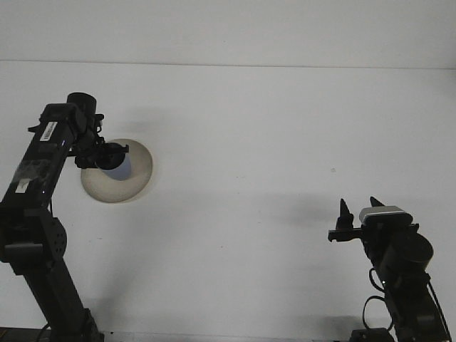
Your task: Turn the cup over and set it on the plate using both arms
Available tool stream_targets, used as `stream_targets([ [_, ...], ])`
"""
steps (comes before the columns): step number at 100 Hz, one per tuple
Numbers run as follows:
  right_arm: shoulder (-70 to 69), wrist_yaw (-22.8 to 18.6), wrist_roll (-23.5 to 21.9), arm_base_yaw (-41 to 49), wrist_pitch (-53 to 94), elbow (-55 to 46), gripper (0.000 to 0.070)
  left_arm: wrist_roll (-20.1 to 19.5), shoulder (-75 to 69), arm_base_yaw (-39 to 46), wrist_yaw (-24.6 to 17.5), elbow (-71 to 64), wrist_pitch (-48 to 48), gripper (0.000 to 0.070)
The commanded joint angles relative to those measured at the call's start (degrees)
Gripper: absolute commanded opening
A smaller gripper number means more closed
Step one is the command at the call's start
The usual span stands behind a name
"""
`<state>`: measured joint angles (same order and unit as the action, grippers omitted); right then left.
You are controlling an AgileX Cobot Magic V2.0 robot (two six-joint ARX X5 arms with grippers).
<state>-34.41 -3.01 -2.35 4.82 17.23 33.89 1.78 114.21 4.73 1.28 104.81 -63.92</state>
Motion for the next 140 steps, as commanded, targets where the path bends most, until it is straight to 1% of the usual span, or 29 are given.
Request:
stream_targets([
  [1,-0.1,0.1,0.3,0.1,-0.5,0.2,0.0462,-0.7,2.3,0.1,-0.2,1.1,-0.7,0.003],
  [7,-0.1,0.1,0.3,0.1,-0.5,0.2,0.0462,-0.7,2.6,0.1,-0.2,1.1,-0.7,0.0098],
  [17,-0.1,0.1,0.3,0.1,-0.5,0.2,0.0462,-0.7,2.5,0.1,-0.2,1.1,-0.3,0.0267],
  [23,-0.1,0.2,0.3,0.1,-0.5,0.2,0.0462,-0.7,2.5,0.1,-0.2,1.1,-0.4,0.0348],
  [29,-0.1,0.4,0.3,0.1,-0.5,0.2,0.0462,-0.7,2.5,0.1,-0.2,1.1,-0.3,0.0395],
  [35,-0.1,0.5,0.3,0.1,-0.5,0.2,0.0462,-0.7,2.5,0.1,-0.2,1.2,-0.3,0.0409],
  [38,-0.1,0.5,0.3,0.0,-0.5,0.2,0.0462,-0.7,2.5,0.1,-0.2,1.5,-0.4,0.0431],
  [59,-0.1,0.5,0.3,0.0,-0.5,0.2,0.0462,-0.7,1.2,0.2,-0.2,4.5,-1.3,0.0435],
  [76,-0.1,0.5,0.3,0.0,-0.5,0.2,0.0462,-0.7,-2.8,0.2,-0.2,5.4,-1.9,0.0435],
  [105,-0.1,0.5,0.3,0.0,-0.5,0.2,0.0462,0.4,-11.3,1.3,-0.2,5.4,-5.5,0.0435],
  [128,-0.1,0.5,0.3,0.0,-0.5,0.2,0.0462,0.9,-20.2,1.4,-0.2,5.2,-5.0,0.0434],
  [140,-0.1,0.5,0.3,0.0,-0.5,0.2,0.0462,1.9,-25.4,1.2,-0.2,3.7,-3.4,0.0434],
])
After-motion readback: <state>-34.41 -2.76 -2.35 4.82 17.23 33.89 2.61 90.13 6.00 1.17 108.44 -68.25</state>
